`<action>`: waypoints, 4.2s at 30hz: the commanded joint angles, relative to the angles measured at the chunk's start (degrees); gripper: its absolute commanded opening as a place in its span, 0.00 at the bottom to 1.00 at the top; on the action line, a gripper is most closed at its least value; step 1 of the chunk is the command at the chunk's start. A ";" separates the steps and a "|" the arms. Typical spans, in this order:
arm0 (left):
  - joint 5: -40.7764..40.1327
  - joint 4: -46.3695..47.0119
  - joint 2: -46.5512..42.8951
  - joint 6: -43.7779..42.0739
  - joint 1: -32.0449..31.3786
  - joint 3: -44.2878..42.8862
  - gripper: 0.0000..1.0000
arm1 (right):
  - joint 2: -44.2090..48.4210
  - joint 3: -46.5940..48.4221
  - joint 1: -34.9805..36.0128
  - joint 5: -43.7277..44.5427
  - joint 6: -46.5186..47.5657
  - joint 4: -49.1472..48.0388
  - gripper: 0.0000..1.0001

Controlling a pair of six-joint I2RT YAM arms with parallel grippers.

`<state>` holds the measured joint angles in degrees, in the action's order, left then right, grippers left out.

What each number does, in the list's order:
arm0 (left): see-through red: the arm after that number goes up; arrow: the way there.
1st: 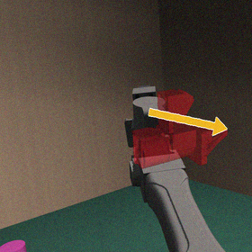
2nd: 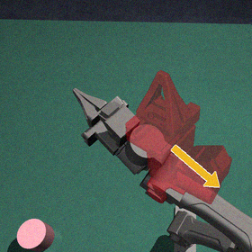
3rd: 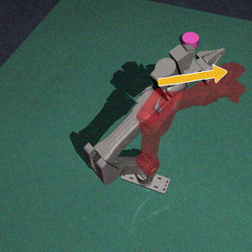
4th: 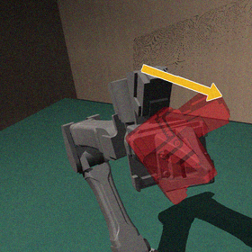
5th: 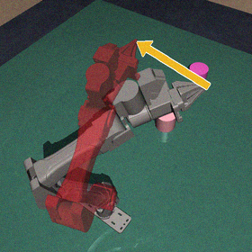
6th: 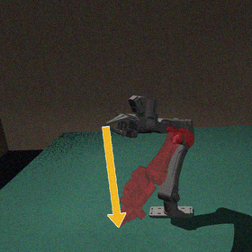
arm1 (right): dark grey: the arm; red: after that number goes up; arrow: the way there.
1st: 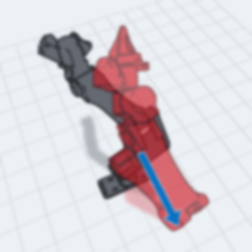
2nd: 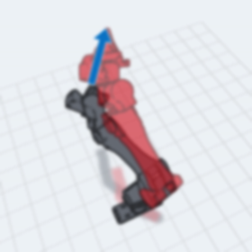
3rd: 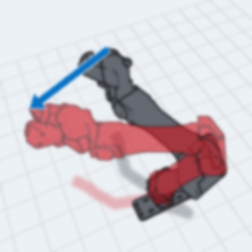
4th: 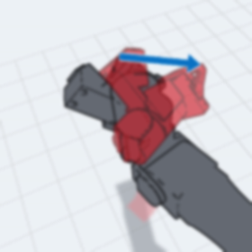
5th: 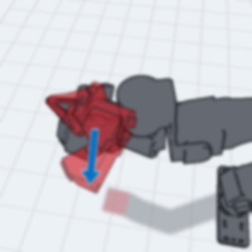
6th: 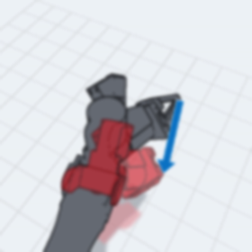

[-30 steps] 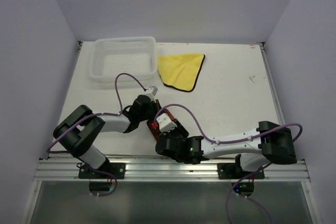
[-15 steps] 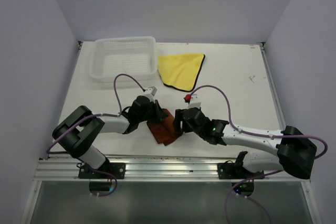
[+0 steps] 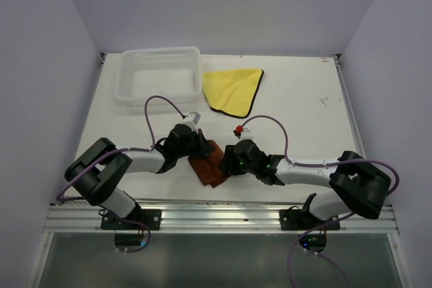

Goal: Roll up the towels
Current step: Roll the towel

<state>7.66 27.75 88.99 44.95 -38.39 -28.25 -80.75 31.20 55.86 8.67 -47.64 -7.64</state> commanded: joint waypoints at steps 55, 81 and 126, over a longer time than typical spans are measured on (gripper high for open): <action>0.69 -12.72 -10.68 0.05 1.92 6.72 0.00 | -19.22 22.86 34.06 50.31 25.41 19.07 0.33; -1.86 -12.63 -10.68 0.31 2.00 9.00 0.00 | 1.39 2.38 6.63 -1.45 5.45 -1.32 0.79; -3.36 -41.54 -18.06 -3.11 4.11 -13.06 1.00 | -16.80 17.75 28.16 50.99 16.70 9.12 0.06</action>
<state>2.83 -9.58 72.18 42.37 -34.76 -38.94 -95.48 45.47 82.89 51.05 -30.74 -2.42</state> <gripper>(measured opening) 0.993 0.231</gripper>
